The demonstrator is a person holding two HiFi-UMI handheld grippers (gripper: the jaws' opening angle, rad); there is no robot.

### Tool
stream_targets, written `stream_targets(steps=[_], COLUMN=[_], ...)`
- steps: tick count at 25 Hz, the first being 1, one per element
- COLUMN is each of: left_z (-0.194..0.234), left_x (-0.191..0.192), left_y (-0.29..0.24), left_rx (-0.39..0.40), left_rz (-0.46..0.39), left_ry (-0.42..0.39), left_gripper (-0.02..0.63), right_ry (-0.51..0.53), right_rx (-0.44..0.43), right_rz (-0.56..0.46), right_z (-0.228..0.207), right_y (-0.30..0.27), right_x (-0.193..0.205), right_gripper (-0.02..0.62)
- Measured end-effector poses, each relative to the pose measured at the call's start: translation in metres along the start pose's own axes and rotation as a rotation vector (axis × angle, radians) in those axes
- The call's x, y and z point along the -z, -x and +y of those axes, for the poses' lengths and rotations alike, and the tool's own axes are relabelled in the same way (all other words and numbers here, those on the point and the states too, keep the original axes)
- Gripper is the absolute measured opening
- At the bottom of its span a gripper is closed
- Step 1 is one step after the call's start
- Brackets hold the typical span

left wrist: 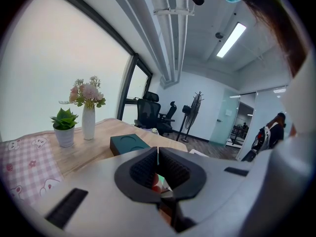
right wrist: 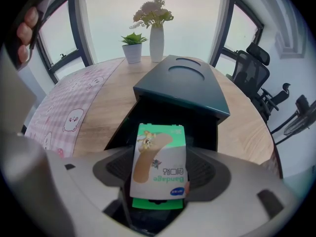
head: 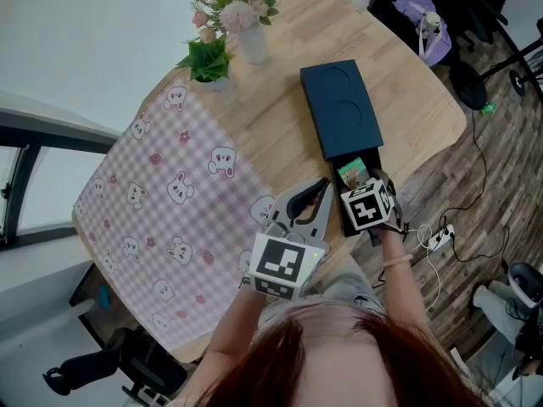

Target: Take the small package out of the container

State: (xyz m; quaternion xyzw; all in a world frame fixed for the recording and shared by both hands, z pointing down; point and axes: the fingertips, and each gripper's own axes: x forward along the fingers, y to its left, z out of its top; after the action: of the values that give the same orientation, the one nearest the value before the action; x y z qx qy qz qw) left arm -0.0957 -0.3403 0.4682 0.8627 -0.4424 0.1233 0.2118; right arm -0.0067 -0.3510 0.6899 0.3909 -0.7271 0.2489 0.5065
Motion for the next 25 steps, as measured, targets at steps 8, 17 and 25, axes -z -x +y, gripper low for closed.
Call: stream_targets(steps=[8,17,25], left_z=[0.002,-0.014,-0.036], left_x=[0.001,-0.009,-0.015], left_y=[0.001,0.007,0.019], left_rx=[-0.003,-0.005,-0.018], left_rz=[-0.006,-0.031,-0.056], left_ry=[-0.009,-0.021,-0.055], left_gripper=[0.015,0.015,0.015], right_ry=[-0.025,-0.076,-0.084], right_rx=[-0.008,-0.004,-0.019], right_rz=[-0.064,-0.165,-0.245], right_z=[0.0,-0.004,-0.005], right_y=[0.007,0.034,0.068], right_x=[-0.006,-0.01,-0.013], right_gripper=[0.322,0.321,0.321])
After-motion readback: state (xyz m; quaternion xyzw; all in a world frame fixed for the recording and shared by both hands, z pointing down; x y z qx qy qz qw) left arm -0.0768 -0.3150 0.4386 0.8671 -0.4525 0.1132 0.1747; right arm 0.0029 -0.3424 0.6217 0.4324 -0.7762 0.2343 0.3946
